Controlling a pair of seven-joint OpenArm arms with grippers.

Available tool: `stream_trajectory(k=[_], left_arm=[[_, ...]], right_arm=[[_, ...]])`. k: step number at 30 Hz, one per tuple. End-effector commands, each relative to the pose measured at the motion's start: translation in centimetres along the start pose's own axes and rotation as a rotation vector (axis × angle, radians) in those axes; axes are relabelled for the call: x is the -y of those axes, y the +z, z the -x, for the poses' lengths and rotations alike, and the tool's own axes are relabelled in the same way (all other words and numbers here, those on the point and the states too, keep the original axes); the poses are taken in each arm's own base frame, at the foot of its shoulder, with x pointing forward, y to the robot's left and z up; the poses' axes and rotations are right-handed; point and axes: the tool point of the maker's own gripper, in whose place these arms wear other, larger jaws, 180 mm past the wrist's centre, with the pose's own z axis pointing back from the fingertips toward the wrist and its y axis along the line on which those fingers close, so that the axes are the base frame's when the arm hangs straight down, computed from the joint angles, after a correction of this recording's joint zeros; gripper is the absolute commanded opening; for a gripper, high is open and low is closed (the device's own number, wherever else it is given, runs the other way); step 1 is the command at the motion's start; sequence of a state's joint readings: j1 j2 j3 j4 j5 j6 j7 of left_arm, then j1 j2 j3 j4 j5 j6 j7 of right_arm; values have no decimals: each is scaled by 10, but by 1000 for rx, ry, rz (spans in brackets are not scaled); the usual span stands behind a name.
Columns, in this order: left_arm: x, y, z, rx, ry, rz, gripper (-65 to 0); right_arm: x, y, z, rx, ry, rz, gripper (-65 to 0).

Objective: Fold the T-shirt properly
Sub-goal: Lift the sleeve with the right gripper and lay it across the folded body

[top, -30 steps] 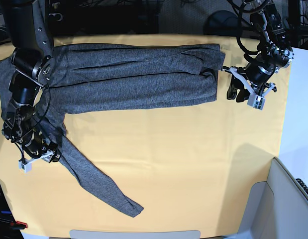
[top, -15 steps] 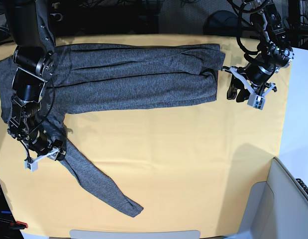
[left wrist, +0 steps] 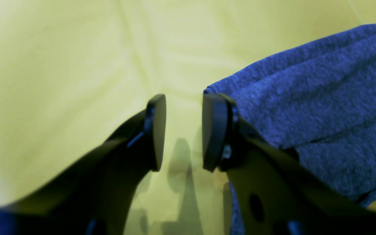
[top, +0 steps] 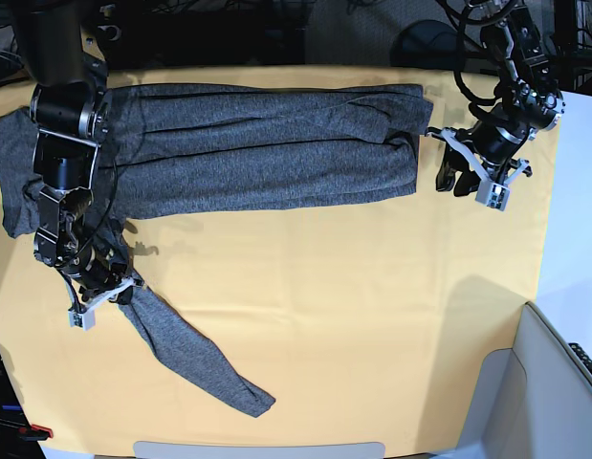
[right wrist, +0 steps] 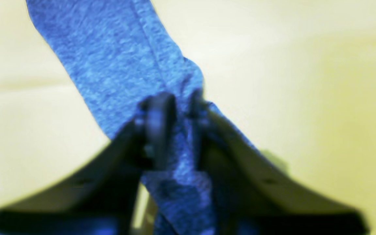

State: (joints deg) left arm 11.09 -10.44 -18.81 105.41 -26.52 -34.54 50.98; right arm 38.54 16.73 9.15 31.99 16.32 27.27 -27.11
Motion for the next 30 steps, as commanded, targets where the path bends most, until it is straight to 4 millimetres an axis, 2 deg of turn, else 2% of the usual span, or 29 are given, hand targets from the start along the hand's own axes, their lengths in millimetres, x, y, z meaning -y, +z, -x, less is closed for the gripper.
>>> stream_trajectory(k=[1, 2, 9, 14, 19, 24, 30], left_arm=[[-1, 3, -14, 47, -14, 1, -463], [-1, 3, -14, 47, -14, 1, -463], [-1, 2, -14, 48, -12, 2, -463], [0, 2, -14, 48, -10, 3, -463], [0, 2, -13, 47, -9, 3, -463], [0, 2, -13, 47, -8, 4, -463], [-1, 0, -9, 37, 1, 5, -463]], right_arm=[[-2, 1, -6, -7, 24, -6, -625], [-2, 1, -7, -6, 31, -6, -640], [5, 5, -12, 2, 52, 8, -644], [7, 18, -24, 55, 112, 21, -644], [1, 32, -26, 105, 182, 22, -644], [-6, 56, -27, 163, 273, 26, -644], [-35, 96, -32, 265, 399, 4, -644]])
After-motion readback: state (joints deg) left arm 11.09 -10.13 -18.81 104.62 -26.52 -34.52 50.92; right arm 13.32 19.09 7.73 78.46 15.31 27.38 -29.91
